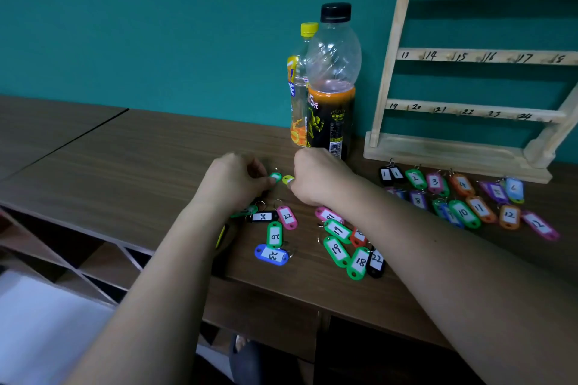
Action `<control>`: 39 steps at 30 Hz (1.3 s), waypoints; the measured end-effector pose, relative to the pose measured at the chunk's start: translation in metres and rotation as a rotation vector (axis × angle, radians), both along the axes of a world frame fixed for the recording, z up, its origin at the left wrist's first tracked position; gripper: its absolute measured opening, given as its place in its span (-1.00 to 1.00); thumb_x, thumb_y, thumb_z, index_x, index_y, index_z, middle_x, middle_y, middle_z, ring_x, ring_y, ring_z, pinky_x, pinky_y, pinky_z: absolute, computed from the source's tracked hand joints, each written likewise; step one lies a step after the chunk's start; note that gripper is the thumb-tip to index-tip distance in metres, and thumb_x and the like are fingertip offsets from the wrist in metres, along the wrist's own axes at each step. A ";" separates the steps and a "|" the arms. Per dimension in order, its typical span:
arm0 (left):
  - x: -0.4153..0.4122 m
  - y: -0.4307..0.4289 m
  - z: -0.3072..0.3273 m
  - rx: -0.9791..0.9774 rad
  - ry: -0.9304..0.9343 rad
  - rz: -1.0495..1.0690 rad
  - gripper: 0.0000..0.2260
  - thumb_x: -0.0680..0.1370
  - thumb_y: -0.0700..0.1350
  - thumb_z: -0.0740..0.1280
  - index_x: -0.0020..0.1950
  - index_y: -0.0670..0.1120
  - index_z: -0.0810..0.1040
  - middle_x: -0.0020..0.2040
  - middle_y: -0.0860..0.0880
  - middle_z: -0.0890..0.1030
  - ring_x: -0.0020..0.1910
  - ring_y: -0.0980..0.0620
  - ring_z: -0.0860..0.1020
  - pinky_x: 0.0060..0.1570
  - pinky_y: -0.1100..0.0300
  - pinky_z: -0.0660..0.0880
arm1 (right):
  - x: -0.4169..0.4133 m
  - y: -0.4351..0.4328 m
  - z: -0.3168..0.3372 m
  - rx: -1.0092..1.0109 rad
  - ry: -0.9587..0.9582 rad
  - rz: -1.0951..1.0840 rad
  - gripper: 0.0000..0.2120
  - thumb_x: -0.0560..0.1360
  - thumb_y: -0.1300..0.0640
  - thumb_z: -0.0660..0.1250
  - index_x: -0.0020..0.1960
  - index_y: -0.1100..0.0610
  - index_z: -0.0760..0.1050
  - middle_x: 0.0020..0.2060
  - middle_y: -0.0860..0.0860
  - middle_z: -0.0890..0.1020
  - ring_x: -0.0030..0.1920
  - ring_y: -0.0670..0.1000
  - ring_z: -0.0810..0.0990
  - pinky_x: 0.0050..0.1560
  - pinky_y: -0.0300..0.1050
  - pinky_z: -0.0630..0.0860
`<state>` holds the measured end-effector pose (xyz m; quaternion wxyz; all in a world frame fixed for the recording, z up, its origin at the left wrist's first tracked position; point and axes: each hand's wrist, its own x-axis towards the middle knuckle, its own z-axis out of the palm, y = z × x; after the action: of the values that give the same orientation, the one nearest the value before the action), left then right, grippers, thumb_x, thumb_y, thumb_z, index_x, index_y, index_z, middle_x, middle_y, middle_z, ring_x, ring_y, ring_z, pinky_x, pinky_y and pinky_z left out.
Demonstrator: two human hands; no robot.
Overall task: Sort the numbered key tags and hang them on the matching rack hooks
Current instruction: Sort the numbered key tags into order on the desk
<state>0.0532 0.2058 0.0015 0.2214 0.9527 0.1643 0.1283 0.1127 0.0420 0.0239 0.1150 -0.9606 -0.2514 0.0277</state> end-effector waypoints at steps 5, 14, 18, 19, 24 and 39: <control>-0.001 0.003 0.000 -0.005 0.019 0.006 -0.90 0.52 0.06 0.54 -0.11 0.08 0.69 -0.09 0.11 0.65 -0.02 0.09 0.58 -0.26 0.28 0.38 | -0.001 0.004 0.005 -0.105 0.050 0.030 -0.77 0.62 0.22 0.38 -0.16 0.15 0.39 -0.09 0.09 0.52 -0.01 0.18 0.55 -0.06 -0.03 0.46; -0.015 -0.003 0.009 -0.105 -0.149 -0.091 -0.91 0.59 -0.04 0.42 -0.07 0.14 0.68 -0.07 0.17 0.67 -0.08 0.20 0.59 -0.18 0.28 0.43 | 0.005 -0.028 0.015 0.436 0.150 0.154 -0.93 0.59 0.11 0.50 -0.04 -0.05 0.68 -0.16 -0.12 0.70 -0.16 -0.06 0.69 -0.14 -0.10 0.61; -0.030 -0.022 0.027 -0.317 -0.206 -0.229 -0.85 0.64 0.08 0.38 -0.06 0.11 0.71 -0.22 0.17 0.67 -0.23 0.17 0.57 -0.18 0.19 0.46 | 0.006 -0.060 0.031 0.518 0.194 0.253 -0.93 0.58 0.09 0.53 0.03 -0.05 0.75 -0.18 -0.12 0.73 -0.13 -0.19 0.68 -0.04 -0.24 0.58; -0.034 -0.028 0.031 -0.328 -0.193 -0.272 -0.79 0.64 0.14 0.38 -0.07 0.08 0.71 -0.29 0.12 0.62 -0.30 0.16 0.50 -0.22 0.17 0.41 | 0.005 -0.068 0.034 0.522 0.212 0.279 -0.92 0.59 0.11 0.52 0.06 -0.03 0.75 -0.17 -0.12 0.73 -0.14 -0.21 0.67 -0.06 -0.29 0.56; -0.050 -0.057 0.042 -0.352 -0.161 -0.428 -0.81 0.60 0.08 0.47 -0.14 0.02 0.73 -0.38 0.16 0.56 -0.38 0.23 0.43 -0.32 0.35 0.32 | -0.009 -0.104 0.039 0.631 0.325 0.304 -0.89 0.61 0.13 0.49 0.14 0.05 0.70 -0.11 0.04 0.76 -0.11 0.02 0.75 -0.08 -0.10 0.62; -0.045 -0.127 0.030 -0.492 -0.091 -0.493 -0.79 0.59 0.13 0.46 -0.09 0.02 0.74 -0.19 -0.06 0.71 -0.11 -0.17 0.64 -0.07 -0.08 0.56 | -0.028 -0.184 0.024 0.839 0.342 0.116 -0.92 0.58 0.13 0.52 0.07 0.07 0.71 -0.10 0.10 0.75 -0.14 0.06 0.71 -0.09 -0.08 0.60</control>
<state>0.0078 0.0791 0.0318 0.4756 0.8752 -0.0549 0.0696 0.0842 -0.1422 0.0475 0.5323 -0.7970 -0.2715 0.0879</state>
